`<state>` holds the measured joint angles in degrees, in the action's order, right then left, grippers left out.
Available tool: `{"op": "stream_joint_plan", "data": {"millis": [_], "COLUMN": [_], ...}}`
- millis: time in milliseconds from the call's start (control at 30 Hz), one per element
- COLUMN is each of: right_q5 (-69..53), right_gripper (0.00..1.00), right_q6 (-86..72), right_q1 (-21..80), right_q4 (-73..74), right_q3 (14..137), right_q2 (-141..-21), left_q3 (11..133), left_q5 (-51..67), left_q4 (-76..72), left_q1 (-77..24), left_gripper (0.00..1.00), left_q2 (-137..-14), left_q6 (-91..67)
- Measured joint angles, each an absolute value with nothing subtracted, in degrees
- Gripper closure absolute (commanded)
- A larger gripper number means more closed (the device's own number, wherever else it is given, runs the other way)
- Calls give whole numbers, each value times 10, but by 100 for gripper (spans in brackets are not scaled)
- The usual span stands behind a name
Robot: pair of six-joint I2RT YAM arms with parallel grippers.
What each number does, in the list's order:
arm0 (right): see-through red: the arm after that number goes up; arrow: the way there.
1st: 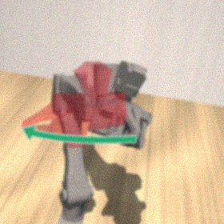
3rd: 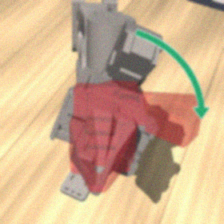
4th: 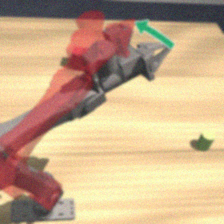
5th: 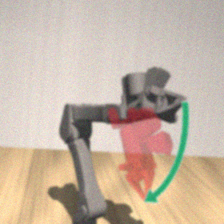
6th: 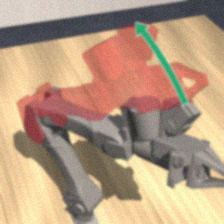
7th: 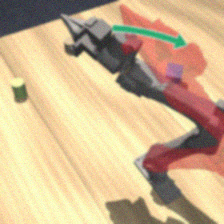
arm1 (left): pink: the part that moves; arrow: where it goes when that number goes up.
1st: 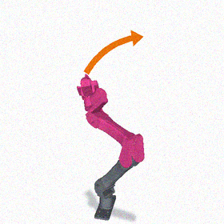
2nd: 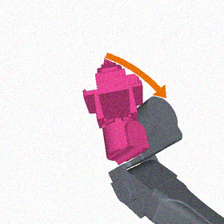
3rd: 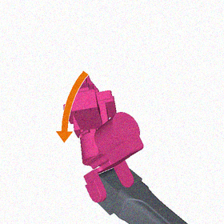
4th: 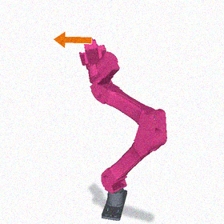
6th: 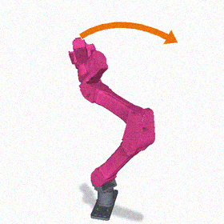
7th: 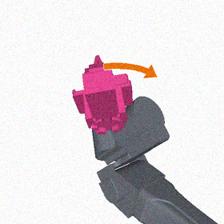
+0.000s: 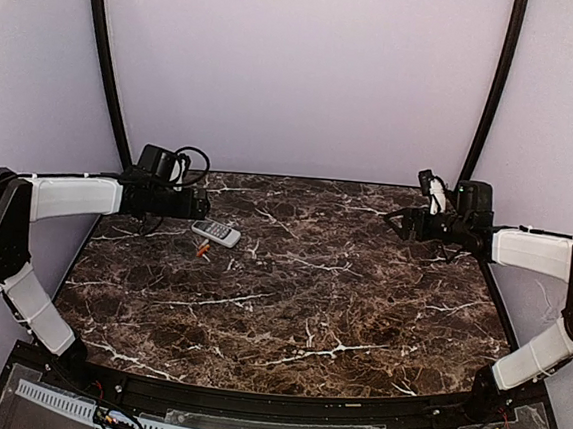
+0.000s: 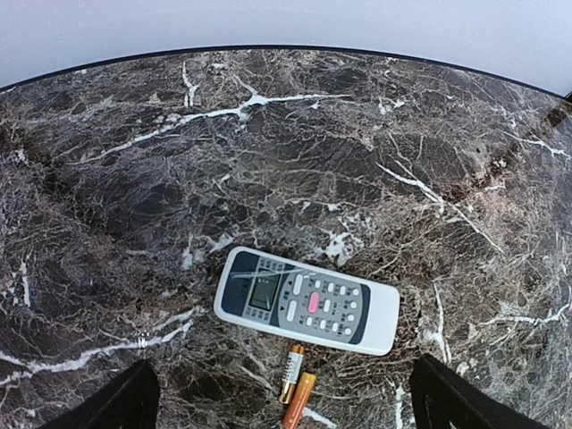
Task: Load the batteries into the remote control
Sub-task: Move the remote control to the center of the board.
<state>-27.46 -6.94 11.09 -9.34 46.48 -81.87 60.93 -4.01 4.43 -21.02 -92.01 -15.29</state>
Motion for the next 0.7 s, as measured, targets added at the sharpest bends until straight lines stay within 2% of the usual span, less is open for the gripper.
{"op": "stream_joint_plan", "data": {"millis": [700], "right_q5": [-331], "right_gripper": [1], "right_q6": [-50], "right_q1": [151], "right_q4": [-91], "right_q3": [485], "right_q2": [-878], "left_q3": [668], "left_q5": [84], "left_q4": [9], "left_q1": [-111], "left_gripper": [3], "left_q2": [-1068], "left_q6": [-163]}}
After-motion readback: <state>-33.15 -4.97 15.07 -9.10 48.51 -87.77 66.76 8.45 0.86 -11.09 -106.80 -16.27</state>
